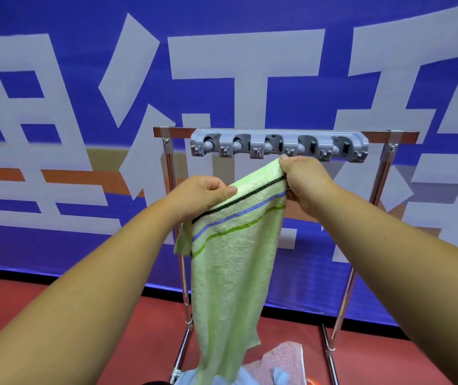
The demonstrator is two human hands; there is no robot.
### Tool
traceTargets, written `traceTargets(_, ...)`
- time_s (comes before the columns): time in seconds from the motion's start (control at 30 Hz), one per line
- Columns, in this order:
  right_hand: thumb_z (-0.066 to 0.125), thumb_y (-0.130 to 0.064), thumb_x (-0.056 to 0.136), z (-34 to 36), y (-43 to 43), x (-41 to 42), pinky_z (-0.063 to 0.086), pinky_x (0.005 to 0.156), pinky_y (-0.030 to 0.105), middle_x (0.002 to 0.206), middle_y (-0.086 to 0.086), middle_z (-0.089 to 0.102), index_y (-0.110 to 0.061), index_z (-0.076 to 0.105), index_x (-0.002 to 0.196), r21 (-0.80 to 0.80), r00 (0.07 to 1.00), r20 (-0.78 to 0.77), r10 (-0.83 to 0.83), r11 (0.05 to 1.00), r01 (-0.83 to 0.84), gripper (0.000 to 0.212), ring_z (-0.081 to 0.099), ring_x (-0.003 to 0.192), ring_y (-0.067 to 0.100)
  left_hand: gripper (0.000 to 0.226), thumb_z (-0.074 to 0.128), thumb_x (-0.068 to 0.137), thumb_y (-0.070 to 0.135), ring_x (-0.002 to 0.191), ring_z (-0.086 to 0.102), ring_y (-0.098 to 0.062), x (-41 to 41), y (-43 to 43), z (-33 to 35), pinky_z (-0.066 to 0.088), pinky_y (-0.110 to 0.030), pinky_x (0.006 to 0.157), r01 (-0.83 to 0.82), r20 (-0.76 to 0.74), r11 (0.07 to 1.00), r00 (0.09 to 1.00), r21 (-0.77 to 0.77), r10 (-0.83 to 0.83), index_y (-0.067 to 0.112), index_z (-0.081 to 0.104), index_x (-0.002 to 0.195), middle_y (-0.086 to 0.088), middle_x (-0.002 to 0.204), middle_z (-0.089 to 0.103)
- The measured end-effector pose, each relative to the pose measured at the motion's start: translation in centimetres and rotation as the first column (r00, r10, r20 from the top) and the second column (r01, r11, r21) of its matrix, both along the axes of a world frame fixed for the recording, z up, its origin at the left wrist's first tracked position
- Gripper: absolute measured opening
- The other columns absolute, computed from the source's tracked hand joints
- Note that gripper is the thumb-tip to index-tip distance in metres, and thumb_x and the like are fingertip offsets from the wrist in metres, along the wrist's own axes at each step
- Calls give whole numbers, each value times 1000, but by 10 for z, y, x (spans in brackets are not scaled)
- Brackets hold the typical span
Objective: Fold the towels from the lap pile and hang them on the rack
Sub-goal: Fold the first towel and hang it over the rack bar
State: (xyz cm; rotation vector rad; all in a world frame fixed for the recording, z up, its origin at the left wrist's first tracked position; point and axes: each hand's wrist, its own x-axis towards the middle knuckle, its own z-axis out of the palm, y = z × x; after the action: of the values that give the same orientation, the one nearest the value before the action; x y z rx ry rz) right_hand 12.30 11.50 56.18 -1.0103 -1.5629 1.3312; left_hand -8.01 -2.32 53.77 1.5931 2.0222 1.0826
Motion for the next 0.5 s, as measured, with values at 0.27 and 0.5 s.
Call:
traceTargets(0.27, 56, -48, 95, 15, 14, 7, 60, 85, 49, 89, 8, 67, -13, 66, 101, -33, 968, -41, -249, 968, 248, 37, 70, 90, 34, 49, 71, 93, 62, 59, 58, -11, -45, -28, 7, 50, -32, 61, -71, -159, 993, 986, -97, 55, 13, 71, 89, 0, 72, 64)
traceTargets(0.5, 66, -41, 98, 11, 23, 18, 62, 80, 48, 99, 12, 69, -18, 63, 91, -41, 981, -80, -179, 983, 176, 25, 69, 83, 28, 13, 64, 105, 30, 87, 67, -16, -70, -27, 2, 54, -34, 78, -135, -181, 991, 975, -21, 129, 26, 74, 97, 3, 93, 75)
